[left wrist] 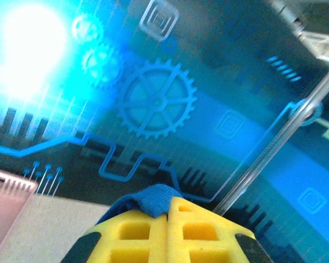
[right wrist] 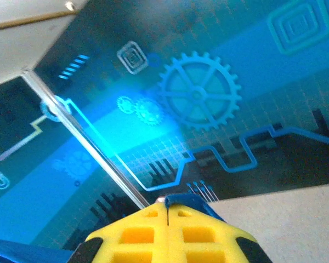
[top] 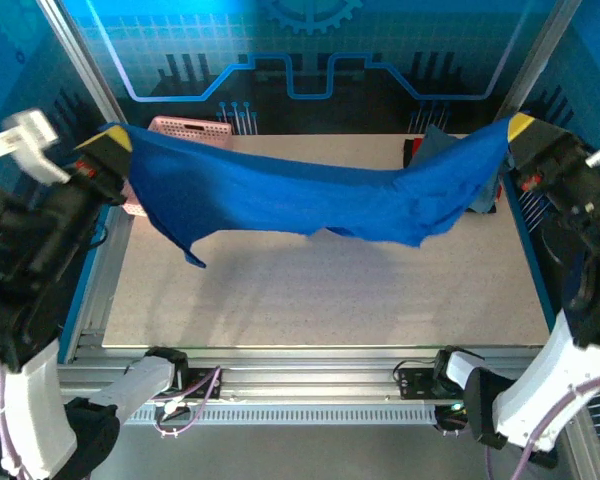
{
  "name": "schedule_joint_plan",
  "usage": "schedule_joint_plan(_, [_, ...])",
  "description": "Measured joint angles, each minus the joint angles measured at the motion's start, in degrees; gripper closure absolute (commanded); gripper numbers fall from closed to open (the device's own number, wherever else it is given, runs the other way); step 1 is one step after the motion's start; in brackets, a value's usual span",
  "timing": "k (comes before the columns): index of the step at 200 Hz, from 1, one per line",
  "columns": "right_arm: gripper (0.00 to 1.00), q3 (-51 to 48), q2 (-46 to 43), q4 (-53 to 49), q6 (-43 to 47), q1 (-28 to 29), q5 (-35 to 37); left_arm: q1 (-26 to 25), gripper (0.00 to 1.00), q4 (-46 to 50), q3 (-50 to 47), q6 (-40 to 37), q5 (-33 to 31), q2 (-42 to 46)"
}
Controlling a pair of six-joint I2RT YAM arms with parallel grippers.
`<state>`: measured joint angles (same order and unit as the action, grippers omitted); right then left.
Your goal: Fold and stack the t-shirts
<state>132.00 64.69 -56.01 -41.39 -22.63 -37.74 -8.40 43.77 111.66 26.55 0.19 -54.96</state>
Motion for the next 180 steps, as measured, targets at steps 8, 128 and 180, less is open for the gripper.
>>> schedule_joint_plan(8, [1.0,2.4,-0.5,-0.5,-0.8,0.0,-0.1,0.0,1.0,0.0,1.6,-0.2,0.3,0.6])
schedule_joint_plan(128, [1.0,9.2,14.1,6.1,-7.1,0.2,-0.2,0.0,1.0,-4.9,9.8,-6.2,2.6,-13.9])
schedule_joint_plan(180, [1.0,19.8,44.3,8.4,-0.5,10.1,3.1,3.0,1.0,-12.0,6.5,-7.7,2.4,-36.4])
